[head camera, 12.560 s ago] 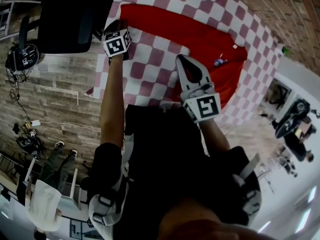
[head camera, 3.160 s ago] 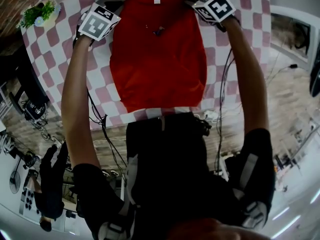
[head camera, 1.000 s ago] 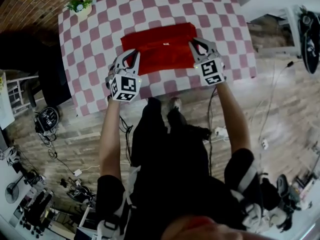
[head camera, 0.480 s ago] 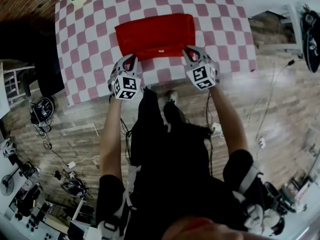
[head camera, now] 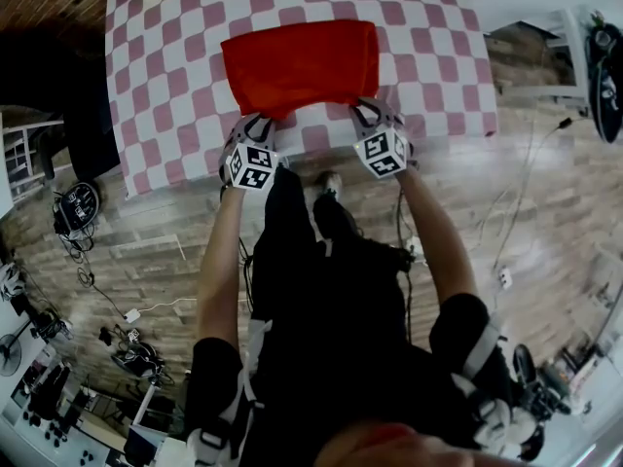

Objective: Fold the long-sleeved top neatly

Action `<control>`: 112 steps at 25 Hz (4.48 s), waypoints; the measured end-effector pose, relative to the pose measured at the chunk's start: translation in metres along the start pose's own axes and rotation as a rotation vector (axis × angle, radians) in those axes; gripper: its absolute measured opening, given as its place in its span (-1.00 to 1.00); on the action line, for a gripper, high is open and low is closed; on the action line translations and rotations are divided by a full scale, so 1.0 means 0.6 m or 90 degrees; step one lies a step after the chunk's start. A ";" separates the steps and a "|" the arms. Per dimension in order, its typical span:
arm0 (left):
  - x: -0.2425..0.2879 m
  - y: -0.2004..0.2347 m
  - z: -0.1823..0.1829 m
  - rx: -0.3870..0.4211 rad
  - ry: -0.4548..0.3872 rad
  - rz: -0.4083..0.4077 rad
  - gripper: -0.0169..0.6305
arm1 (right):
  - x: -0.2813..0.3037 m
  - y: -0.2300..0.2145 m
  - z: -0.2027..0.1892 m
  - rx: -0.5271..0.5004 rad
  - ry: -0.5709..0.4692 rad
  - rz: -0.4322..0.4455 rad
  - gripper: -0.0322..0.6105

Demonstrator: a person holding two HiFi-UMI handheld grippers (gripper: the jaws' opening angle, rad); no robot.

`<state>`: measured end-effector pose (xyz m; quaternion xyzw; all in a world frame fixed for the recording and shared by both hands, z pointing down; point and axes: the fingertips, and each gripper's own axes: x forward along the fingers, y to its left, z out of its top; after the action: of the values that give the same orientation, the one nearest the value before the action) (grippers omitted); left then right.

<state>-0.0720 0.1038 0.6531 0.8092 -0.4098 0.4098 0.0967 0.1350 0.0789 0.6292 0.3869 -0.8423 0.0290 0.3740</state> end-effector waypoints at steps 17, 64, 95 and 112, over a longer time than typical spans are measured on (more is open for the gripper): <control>-0.146 -0.010 0.054 -0.141 -0.111 0.099 -0.89 | -0.094 0.021 0.018 0.109 -0.065 0.007 -0.75; -0.112 0.160 0.057 -0.422 -0.103 0.132 -0.92 | 0.154 0.067 0.489 -0.130 -0.139 0.302 -0.87; 0.026 0.109 -0.065 -0.610 0.062 0.084 -0.60 | 0.429 0.122 0.393 -0.313 0.224 0.540 -0.45; 0.037 0.126 -0.065 -0.539 0.060 0.021 -0.88 | 0.499 0.091 0.366 -0.280 0.248 0.497 -0.82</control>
<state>-0.1437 0.0609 0.6812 0.6718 -0.5498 0.2437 0.4325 -0.1613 -0.1457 0.6801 -0.0588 -0.8251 0.0603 0.5587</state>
